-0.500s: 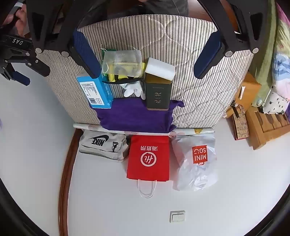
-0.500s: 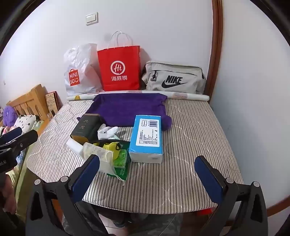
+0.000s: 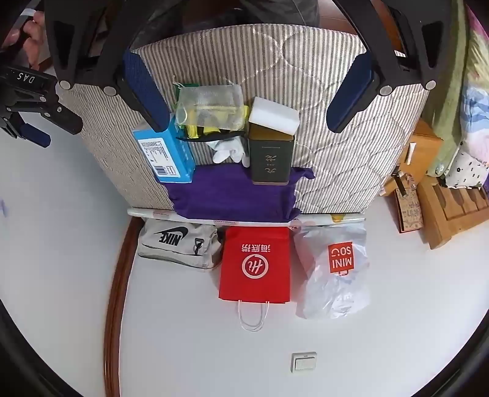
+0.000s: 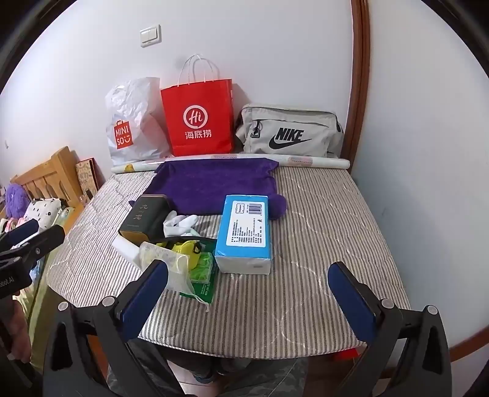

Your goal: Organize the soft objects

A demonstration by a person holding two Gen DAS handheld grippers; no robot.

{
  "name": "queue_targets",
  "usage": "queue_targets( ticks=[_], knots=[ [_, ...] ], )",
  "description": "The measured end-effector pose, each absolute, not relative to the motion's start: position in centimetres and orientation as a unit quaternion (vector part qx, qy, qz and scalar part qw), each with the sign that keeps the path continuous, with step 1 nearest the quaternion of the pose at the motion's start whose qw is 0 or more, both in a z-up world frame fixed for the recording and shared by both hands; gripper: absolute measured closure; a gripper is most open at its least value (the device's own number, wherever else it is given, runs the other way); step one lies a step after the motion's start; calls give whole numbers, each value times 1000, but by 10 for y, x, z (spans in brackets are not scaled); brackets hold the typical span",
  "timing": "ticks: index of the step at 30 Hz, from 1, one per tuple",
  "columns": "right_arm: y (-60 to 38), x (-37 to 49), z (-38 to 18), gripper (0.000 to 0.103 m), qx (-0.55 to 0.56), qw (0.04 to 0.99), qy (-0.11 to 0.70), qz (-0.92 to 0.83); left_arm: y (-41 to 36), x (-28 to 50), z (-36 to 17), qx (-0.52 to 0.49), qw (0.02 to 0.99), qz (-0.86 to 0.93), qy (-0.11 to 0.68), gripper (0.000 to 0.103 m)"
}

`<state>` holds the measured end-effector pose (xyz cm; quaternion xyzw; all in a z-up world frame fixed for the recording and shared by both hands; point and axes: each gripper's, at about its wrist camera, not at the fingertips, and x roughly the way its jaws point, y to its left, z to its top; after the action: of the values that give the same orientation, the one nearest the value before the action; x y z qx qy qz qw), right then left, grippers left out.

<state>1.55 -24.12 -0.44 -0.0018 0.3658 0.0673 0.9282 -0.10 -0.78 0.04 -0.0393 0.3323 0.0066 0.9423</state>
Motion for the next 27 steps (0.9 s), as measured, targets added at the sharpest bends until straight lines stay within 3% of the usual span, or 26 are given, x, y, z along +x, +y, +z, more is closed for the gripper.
queue_targets(
  ticks=[27],
  knots=[
    [-243,16,-2,0,4,928,368,66,-4,-5,4,-45,944,0,326,0]
  ],
)
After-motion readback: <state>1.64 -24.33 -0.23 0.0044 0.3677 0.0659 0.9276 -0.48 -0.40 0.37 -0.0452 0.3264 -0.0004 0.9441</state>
